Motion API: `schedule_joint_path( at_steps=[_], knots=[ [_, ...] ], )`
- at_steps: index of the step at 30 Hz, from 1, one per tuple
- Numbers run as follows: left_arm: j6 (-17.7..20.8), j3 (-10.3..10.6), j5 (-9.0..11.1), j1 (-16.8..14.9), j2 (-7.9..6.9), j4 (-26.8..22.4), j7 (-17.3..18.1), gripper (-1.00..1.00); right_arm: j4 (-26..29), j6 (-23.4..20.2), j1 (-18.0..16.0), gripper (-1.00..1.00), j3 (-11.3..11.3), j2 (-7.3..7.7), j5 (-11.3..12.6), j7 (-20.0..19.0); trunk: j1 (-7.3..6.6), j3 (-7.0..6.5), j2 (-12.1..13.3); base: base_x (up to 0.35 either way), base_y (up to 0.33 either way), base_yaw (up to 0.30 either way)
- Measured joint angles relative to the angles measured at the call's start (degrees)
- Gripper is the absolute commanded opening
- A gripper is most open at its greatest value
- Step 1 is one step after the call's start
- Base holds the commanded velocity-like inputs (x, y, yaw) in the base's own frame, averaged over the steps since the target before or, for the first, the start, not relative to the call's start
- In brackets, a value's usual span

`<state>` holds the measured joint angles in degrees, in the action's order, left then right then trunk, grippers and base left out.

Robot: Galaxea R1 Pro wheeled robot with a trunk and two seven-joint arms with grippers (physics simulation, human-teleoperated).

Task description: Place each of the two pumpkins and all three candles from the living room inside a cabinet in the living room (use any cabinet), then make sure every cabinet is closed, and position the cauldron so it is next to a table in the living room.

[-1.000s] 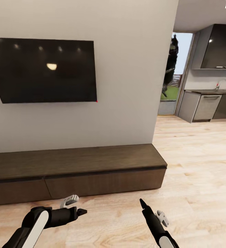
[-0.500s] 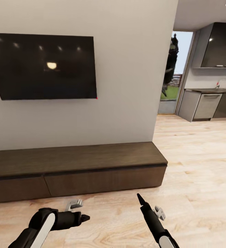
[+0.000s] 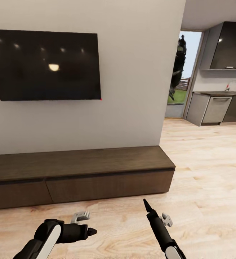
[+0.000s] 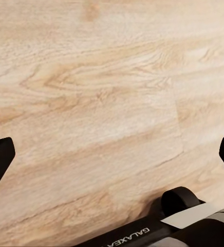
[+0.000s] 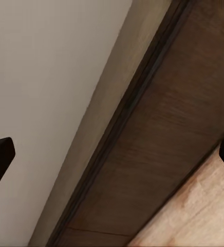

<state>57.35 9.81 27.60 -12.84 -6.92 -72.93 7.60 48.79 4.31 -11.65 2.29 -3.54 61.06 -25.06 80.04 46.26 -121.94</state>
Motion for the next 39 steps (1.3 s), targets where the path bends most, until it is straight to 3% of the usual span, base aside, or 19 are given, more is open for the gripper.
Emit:
schedule_joint_path(
  at_steps=[14, 24, 27, 32, 39],
  knots=[
    [0.0, 0.0, -0.02, -0.03, -0.08, 0.01, 0.0, 1.0, -0.63, 0.43, 0.0, 1.0, -0.09, 0.0, 0.31, 0.5, 3.08, 2.51, -5.62, 0.0, 0.0, 0.0],
    [0.0, 0.0, -0.22, -0.02, -0.54, -0.54, -0.08, 1.0, -0.41, -0.14, 0.0, 1.0, -0.49, -0.01, 1.28, -1.49, 5.27, 4.31, -9.63, 0.0, 0.0, 0.0],
    [0.0, 0.0, -0.28, -0.01, -0.59, -0.6, -0.09, 1.0, -0.18, -0.36, 0.0, 1.0, -0.48, 0.1, 3.08, -3.07, 5.93, 4.85, -10.83, 0.0, 0.0, 0.0],
    [0.0, 0.0, -0.41, 0.02, -0.65, -0.68, -0.09, 1.0, -0.54, -4.2, -0.01, 1.0, -0.21, 0.27, 9.53, -8.95, 7.03, 5.74, -12.83, 0.0, 0.0, 0.0],
    [-0.01, 0.0, -1.0, 0.02, -0.77, -0.79, -1.36, 1.0, -0.52, -7.72, -0.01, 1.0, -0.02, 0.02, 10.98, -10.24, 8.57, 7.0, -15.64, 0.0, 0.0, 0.0]
  ],
)
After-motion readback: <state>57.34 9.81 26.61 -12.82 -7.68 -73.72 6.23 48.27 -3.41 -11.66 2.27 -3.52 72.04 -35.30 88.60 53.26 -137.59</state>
